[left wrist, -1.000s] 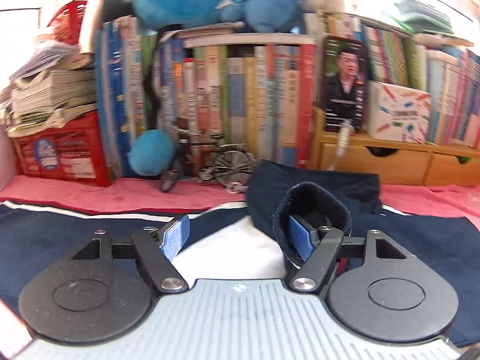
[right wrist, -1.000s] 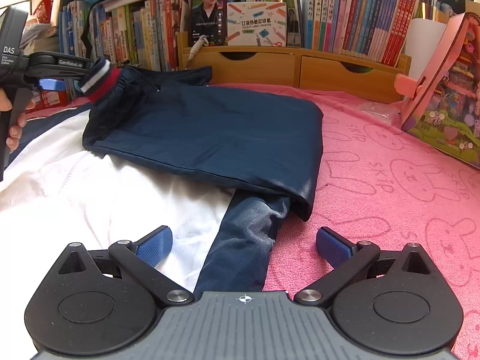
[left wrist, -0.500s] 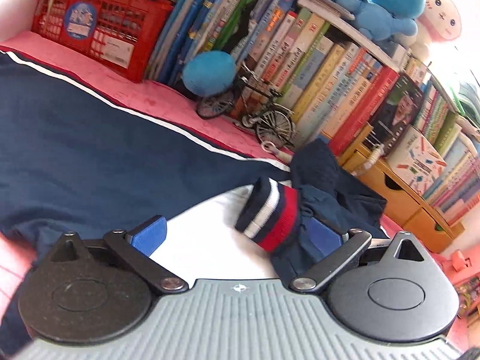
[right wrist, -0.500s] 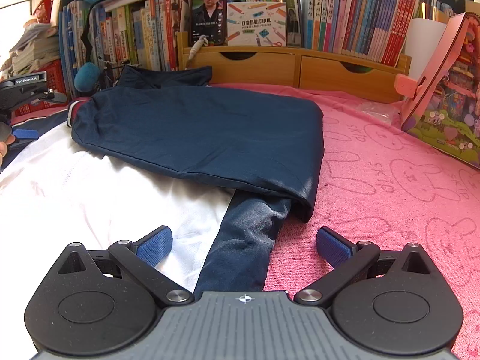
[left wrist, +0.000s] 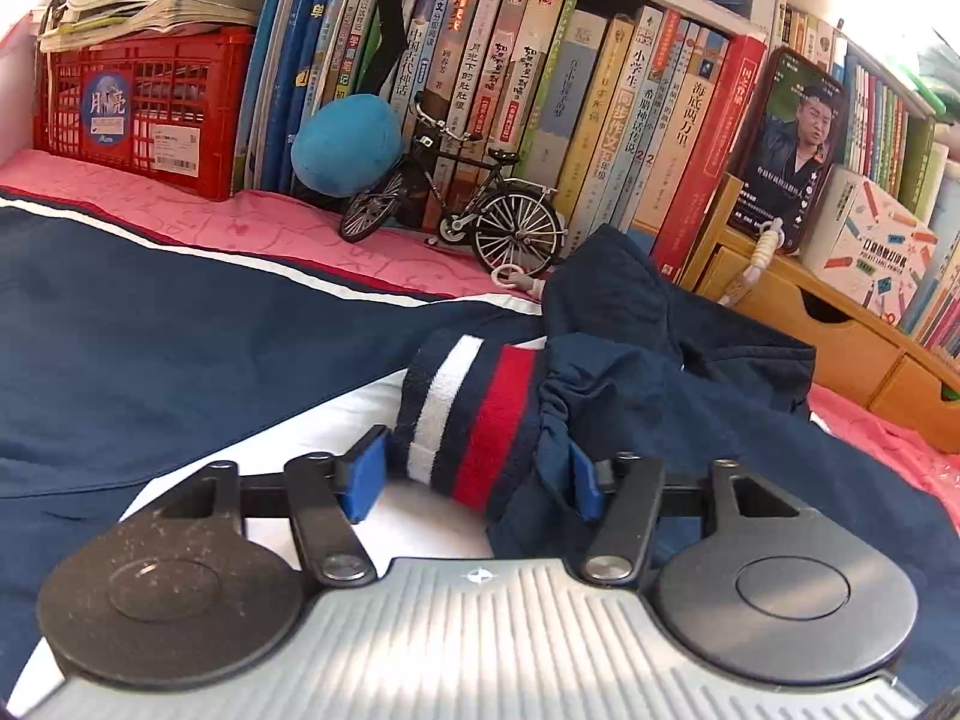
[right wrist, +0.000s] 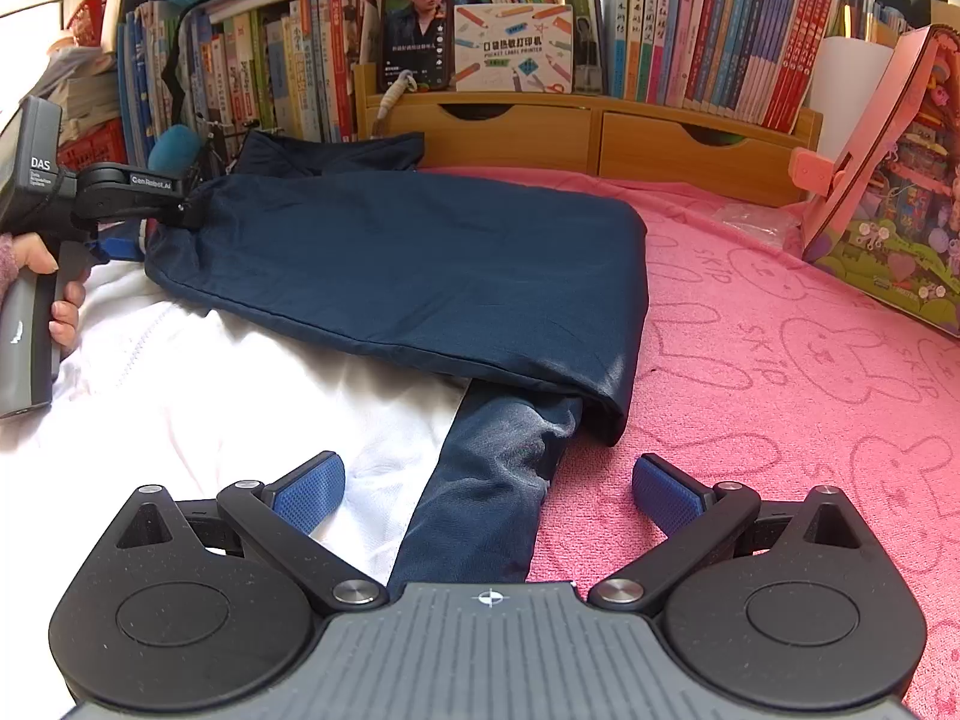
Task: Fold clothes
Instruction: 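Move the left tool to the striped cuff and close on it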
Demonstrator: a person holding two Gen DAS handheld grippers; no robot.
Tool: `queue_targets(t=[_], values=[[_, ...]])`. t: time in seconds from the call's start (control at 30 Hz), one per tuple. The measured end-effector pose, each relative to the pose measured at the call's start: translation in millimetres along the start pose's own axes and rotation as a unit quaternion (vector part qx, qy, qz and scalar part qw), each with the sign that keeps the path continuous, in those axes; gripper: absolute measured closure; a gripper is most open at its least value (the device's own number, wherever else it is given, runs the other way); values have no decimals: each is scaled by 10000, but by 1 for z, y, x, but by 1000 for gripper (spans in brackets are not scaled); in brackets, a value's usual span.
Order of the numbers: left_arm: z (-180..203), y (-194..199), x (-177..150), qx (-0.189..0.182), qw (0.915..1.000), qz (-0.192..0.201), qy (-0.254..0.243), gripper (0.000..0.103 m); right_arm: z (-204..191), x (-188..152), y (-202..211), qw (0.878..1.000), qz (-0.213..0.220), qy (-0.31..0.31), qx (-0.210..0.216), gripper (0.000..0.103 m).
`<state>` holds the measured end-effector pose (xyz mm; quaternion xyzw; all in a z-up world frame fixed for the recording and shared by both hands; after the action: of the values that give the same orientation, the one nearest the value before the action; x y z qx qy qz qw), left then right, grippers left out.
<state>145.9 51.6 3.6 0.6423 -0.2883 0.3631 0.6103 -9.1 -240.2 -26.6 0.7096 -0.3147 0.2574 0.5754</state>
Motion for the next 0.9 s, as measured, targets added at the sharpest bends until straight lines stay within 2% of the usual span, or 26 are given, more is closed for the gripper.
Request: queue_targets(t=[0.07, 0.2, 0.37, 0.47, 0.53, 0.6, 0.63, 0.67, 0.7, 0.8, 0.9], values=[[4, 12, -1, 159, 9988, 271, -373, 47, 0, 0, 0, 10000, 0, 0, 0, 0], [1, 41, -4, 240, 9932, 753, -854, 47, 0, 0, 0, 10000, 0, 1, 1, 0], [-16, 63, -7, 347, 9887, 960, -1095, 46, 0, -1, 0, 10000, 1, 4, -7, 0], [-26, 59, -13, 392, 9905, 691, -1125, 44, 1, 0, 0, 9999, 52, -32, -84, 0], [-35, 54, -18, 302, 9940, 419, -969, 43, 6, 1, 5, 9985, 279, -67, -467, 0], [-44, 48, -23, 212, 9964, 146, -812, 38, 19, 5, 13, 9905, 701, -125, -1173, 0], [-48, 46, -26, 167, 9972, 9, -733, 31, 26, 7, 15, 9886, 802, -133, -1268, 0], [-51, 44, -27, 105, 9976, -64, -678, 27, 30, 8, 17, 9895, 827, -139, -1178, 0], [-52, 43, -28, 54, 9977, -109, -662, 25, 30, 7, 18, 9893, 847, -135, -1179, 0], [-47, 38, -32, 49, 9960, -256, -851, 17, 6, 1, 19, 9832, 1004, 663, -1376, 0], [-37, 34, -33, 120, 9925, -387, -1152, 8, -27, -3, 10, 9716, 1204, 1534, -1338, 0]])
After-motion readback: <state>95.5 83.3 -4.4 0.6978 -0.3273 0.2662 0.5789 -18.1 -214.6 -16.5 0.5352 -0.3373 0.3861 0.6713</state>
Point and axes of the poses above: each gripper's, at about its wrist camera, not at the fingertips, and y roughly against the way its jaws point, z to its right, x to its top, the point moved 2 cm from there along -y, roughly the way its jaws point, and after that the axes turned 14 degrees about -y, right-handed, at the moved point
